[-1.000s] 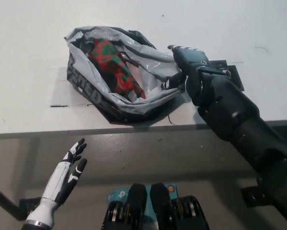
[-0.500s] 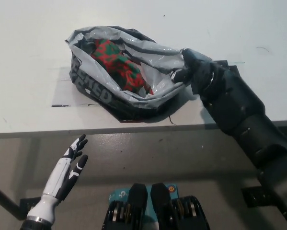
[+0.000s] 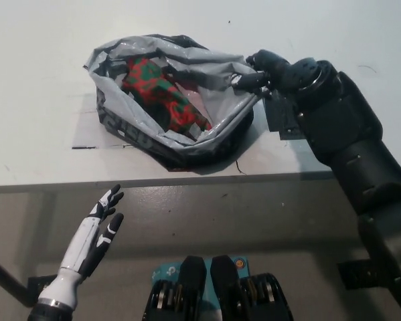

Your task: The robot uses its right hand to pick up a bag of coffee beans and puts it in the black plastic bag, then the robot grabs the top of the bag and lifts it.

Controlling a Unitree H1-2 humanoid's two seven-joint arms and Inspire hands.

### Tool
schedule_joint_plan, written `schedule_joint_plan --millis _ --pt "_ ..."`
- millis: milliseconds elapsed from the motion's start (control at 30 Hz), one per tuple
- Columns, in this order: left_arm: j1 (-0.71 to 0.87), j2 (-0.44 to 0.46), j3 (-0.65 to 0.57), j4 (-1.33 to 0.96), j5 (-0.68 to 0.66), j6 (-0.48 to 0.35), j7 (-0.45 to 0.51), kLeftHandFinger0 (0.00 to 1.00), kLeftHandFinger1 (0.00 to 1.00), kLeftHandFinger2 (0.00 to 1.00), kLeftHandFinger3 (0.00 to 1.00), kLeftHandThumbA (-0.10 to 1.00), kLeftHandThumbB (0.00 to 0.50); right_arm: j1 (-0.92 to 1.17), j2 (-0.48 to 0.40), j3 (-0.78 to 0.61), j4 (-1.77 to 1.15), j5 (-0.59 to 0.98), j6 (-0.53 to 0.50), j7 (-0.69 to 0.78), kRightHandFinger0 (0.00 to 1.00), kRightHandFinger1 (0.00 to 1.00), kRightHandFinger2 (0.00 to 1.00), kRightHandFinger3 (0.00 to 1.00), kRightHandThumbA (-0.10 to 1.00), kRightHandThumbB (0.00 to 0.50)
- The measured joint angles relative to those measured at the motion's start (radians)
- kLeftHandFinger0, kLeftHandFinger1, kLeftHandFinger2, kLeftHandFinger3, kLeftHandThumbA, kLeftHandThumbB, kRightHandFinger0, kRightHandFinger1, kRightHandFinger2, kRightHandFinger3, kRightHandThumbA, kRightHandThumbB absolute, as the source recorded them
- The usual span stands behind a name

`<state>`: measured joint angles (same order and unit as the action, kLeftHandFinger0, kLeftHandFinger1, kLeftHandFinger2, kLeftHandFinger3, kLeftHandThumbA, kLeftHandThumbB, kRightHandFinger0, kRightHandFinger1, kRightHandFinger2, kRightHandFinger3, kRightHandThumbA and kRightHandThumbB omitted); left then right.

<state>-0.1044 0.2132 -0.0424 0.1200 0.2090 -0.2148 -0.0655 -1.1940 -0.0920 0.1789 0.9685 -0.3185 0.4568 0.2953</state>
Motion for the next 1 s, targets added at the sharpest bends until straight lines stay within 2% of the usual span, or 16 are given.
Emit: schedule_joint_plan --millis 133,233,300,333,367,400,433,467,567,633,667,733,767,833,900,1000 --pt "-0.002 0.000 0.000 0.001 0.000 0.000 0.000 1.00 0.97 0.96 1.00 1.00 0.161 -0.003 -0.001 -0.006 -0.012 0.008 0.003 0.026 0.00 0.27 0.69 0.49 0.16 0.241" --pt "-0.004 0.000 0.000 0.001 0.000 0.000 0.000 1.00 0.97 0.96 1.00 1.00 0.158 -0.005 -0.003 -0.009 -0.023 0.012 0.004 0.043 0.00 0.26 0.67 0.41 0.17 0.225" --pt "-0.006 0.000 0.000 0.001 0.000 0.000 0.000 1.00 0.96 0.95 1.00 1.00 0.154 -0.010 -0.003 -0.015 -0.026 0.015 0.005 0.056 0.00 0.31 0.70 0.45 0.22 0.224" --pt "-0.007 0.000 0.000 0.001 0.000 0.000 0.000 1.00 0.96 0.95 1.00 1.00 0.159 -0.012 -0.004 -0.021 -0.026 0.017 0.005 0.061 0.00 0.36 0.75 0.57 0.21 0.211" --pt "-0.008 0.000 0.000 0.001 0.000 0.000 0.000 1.00 0.96 0.95 1.00 1.00 0.159 -0.016 -0.004 -0.028 -0.027 0.020 0.006 0.066 0.00 0.36 0.75 0.57 0.21 0.211" --pt "-0.010 0.000 0.000 0.001 0.000 0.000 0.000 1.00 0.96 0.95 1.00 1.00 0.162 -0.019 -0.003 -0.037 -0.027 0.023 0.006 0.070 0.00 0.39 0.78 0.67 0.20 0.182" --pt "-0.012 0.000 0.000 0.001 0.000 0.000 0.000 1.00 0.96 0.94 1.00 1.00 0.159 -0.022 -0.003 -0.046 -0.027 0.027 0.006 0.072 0.00 0.37 0.76 0.65 0.24 0.140" --pt "-0.013 0.000 0.000 0.001 0.000 0.000 0.000 1.00 0.96 0.93 1.00 1.00 0.163 -0.023 -0.002 -0.049 -0.027 0.029 0.006 0.073 0.00 0.37 0.75 0.75 0.30 0.099" --pt "-0.019 0.000 0.001 0.002 0.000 0.000 0.000 1.00 0.96 0.93 1.00 1.00 0.156 -0.041 0.005 -0.086 -0.026 0.046 0.008 0.087 0.00 0.29 0.70 0.70 0.30 0.112" --pt "-0.020 0.000 0.001 0.006 0.000 0.000 0.000 1.00 0.96 0.92 1.00 1.00 0.154 -0.067 0.018 -0.123 -0.027 0.065 0.010 0.098 0.00 0.30 0.74 0.70 0.23 0.096" --pt "-0.021 0.000 0.000 0.008 0.000 -0.001 0.000 1.00 0.96 0.92 1.00 1.00 0.160 -0.076 0.022 -0.132 -0.028 0.071 0.011 0.099 0.00 0.29 0.73 0.61 0.22 0.094" --pt "-0.025 0.000 0.001 0.023 0.000 -0.007 0.000 1.00 0.97 0.92 1.00 1.00 0.169 -0.110 0.041 -0.174 -0.033 0.092 0.012 0.103 0.00 0.31 0.74 0.62 0.11 0.061" --pt "-0.026 0.000 0.001 0.029 0.000 -0.009 0.000 1.00 0.97 0.92 1.00 1.00 0.171 -0.128 0.052 -0.192 -0.033 0.101 0.012 0.104 0.00 0.35 0.78 0.68 0.06 0.049" --pt "-0.026 -0.001 0.001 0.031 -0.001 -0.009 0.000 1.00 0.97 0.92 1.00 1.00 0.169 -0.161 0.078 -0.233 -0.033 0.124 0.013 0.100 0.00 0.36 0.78 0.71 0.02 0.047" --pt "-0.027 0.000 0.001 0.031 -0.001 -0.010 0.000 1.00 0.97 0.92 1.00 1.00 0.157 -0.188 0.103 -0.269 -0.036 0.139 0.013 0.085 0.00 0.35 0.74 0.80 -0.05 0.008" --pt "-0.028 0.000 0.001 0.031 -0.001 -0.013 0.000 1.00 0.96 0.92 1.00 1.00 0.154 -0.233 0.154 -0.339 -0.046 0.182 0.013 0.049 0.00 0.28 0.67 0.84 -0.02 0.001"
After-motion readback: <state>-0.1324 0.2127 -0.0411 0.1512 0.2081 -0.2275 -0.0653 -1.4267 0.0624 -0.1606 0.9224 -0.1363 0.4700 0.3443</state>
